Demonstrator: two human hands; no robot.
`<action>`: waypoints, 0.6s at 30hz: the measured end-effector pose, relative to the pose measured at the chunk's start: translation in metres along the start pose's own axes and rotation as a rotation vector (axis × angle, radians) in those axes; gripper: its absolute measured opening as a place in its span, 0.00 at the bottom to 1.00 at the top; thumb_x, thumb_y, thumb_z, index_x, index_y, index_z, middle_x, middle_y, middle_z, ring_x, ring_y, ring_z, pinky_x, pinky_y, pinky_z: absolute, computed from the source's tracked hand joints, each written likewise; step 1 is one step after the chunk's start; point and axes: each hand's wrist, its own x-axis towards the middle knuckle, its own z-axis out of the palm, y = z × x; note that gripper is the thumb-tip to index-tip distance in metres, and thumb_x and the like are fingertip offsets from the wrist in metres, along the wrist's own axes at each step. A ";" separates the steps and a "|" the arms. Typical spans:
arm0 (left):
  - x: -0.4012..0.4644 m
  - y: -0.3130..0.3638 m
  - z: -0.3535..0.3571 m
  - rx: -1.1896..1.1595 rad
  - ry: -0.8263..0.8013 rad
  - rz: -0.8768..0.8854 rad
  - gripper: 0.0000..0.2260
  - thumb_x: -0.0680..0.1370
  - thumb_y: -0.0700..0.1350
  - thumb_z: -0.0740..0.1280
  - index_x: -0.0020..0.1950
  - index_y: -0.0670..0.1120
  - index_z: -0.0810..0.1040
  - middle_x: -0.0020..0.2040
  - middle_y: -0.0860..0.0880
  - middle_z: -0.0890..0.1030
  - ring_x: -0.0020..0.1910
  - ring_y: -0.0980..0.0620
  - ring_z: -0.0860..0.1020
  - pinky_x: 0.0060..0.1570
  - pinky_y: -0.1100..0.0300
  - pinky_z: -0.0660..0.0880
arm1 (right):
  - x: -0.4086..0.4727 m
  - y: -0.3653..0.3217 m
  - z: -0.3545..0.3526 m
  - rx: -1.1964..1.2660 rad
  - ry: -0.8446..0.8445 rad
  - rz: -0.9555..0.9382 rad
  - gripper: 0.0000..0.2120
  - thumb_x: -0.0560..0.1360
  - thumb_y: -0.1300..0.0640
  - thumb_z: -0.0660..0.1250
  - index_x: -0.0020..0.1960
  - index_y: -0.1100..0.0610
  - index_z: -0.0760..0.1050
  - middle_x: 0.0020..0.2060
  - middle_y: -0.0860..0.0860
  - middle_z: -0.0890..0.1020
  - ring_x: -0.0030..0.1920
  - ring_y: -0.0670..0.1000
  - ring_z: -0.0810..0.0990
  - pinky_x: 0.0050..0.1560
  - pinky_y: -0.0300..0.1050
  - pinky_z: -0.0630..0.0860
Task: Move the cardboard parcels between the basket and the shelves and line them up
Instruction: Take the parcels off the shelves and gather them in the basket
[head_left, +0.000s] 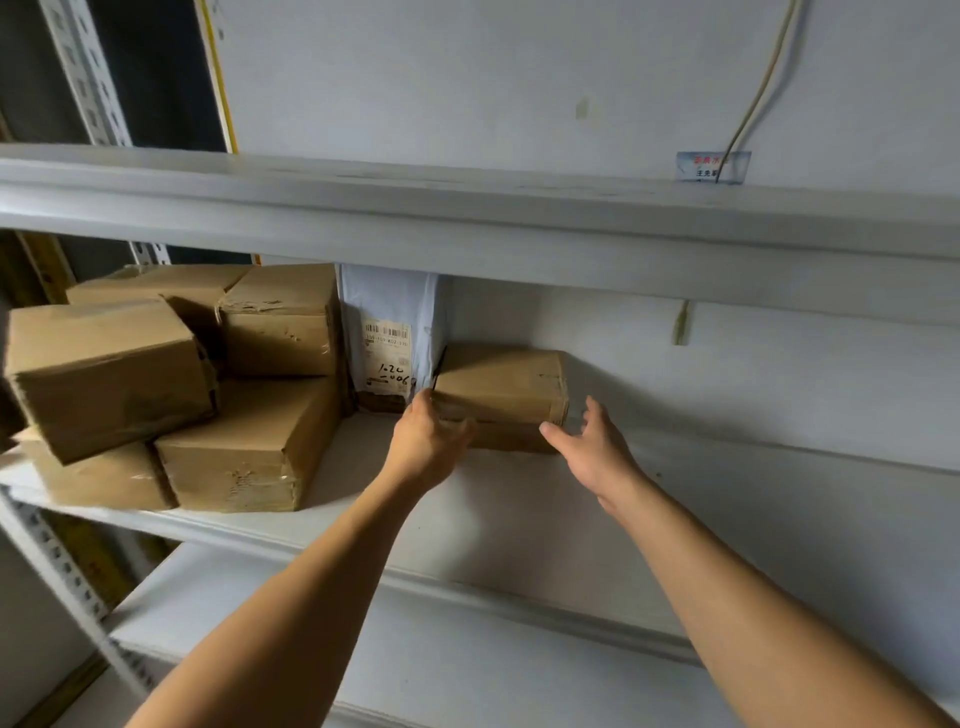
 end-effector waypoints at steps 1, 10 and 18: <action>0.004 -0.002 0.004 -0.008 0.007 -0.017 0.19 0.76 0.54 0.71 0.63 0.48 0.73 0.60 0.45 0.81 0.57 0.43 0.80 0.56 0.49 0.79 | 0.007 0.004 0.001 0.017 -0.012 0.016 0.49 0.77 0.41 0.74 0.86 0.53 0.49 0.84 0.54 0.60 0.82 0.55 0.63 0.80 0.56 0.64; 0.013 -0.023 0.021 -0.071 0.047 0.003 0.24 0.73 0.57 0.75 0.63 0.48 0.74 0.60 0.47 0.80 0.60 0.46 0.79 0.62 0.48 0.77 | 0.017 0.013 0.016 0.198 -0.019 -0.073 0.19 0.74 0.49 0.79 0.62 0.49 0.78 0.56 0.45 0.85 0.59 0.47 0.83 0.64 0.49 0.79; -0.026 -0.025 0.023 -0.227 0.058 0.232 0.22 0.73 0.59 0.70 0.60 0.48 0.71 0.57 0.48 0.71 0.59 0.44 0.76 0.59 0.44 0.78 | -0.011 0.004 0.026 0.504 0.212 0.010 0.49 0.59 0.24 0.79 0.74 0.37 0.64 0.73 0.45 0.72 0.71 0.50 0.75 0.75 0.59 0.72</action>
